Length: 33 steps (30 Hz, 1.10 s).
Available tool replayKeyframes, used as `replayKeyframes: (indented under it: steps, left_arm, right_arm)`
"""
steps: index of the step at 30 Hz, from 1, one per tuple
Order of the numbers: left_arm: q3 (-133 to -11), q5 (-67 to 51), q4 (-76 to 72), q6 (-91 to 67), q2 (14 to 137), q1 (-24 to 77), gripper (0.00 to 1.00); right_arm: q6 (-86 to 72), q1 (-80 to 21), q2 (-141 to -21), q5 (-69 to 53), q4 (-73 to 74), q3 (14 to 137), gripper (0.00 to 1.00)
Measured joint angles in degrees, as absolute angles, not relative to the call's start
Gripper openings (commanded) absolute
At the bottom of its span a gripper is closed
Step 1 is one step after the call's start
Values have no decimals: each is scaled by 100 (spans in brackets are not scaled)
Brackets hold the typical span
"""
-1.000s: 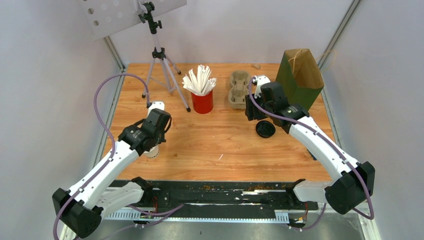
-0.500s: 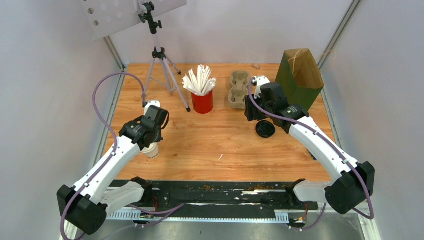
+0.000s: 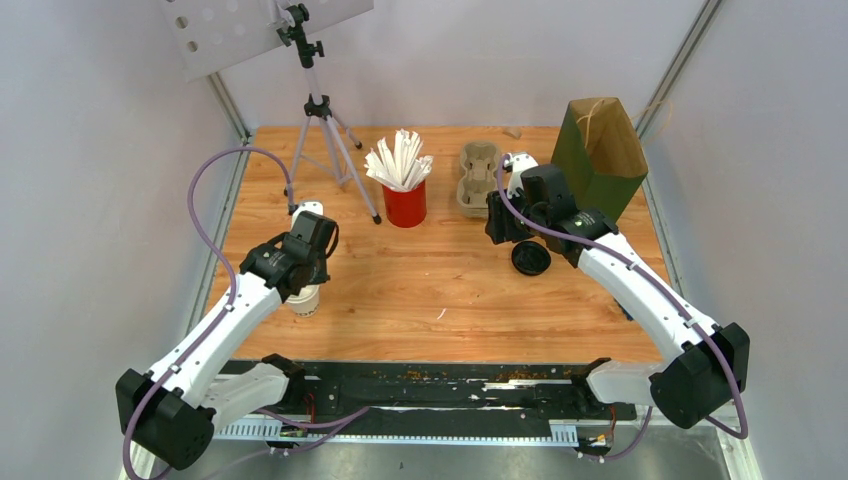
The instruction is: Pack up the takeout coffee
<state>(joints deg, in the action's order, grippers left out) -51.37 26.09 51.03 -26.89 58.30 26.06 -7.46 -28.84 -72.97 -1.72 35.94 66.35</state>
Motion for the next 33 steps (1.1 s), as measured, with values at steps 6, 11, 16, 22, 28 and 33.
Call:
replayKeyframes:
  steps: [6,11,16,22,28,33]
  left_arm:
    - [-5170,2589,5181,-2685,5819,2604,41]
    - [-5170,2571,5207,-2685,5819,2604,42]
    - [-5170,2554,5207,-2685,5819,2604,42]
    - [-5157,2578,5183,-2676,5852,2602,37]
    - [-5083,2578,5148,-2670,5911,2598,26]
    - [-5085,2565,5144,-2630,5911,2582,2]
  right_arm:
    - [-784,-2884,-7295,-261,3592,6635,52]
    - [-812,-2884,-7297,-314,3590,6635,52]
    - [-847,-2884,-7297,-355,3590,6632,52]
    - [-849,-2884,-7297,-381,3577,6571,52]
    - [-847,-2884,-7295,-403,3579,6563,52]
    - [-847,-2884,-7297,-405,3579,6563,51]
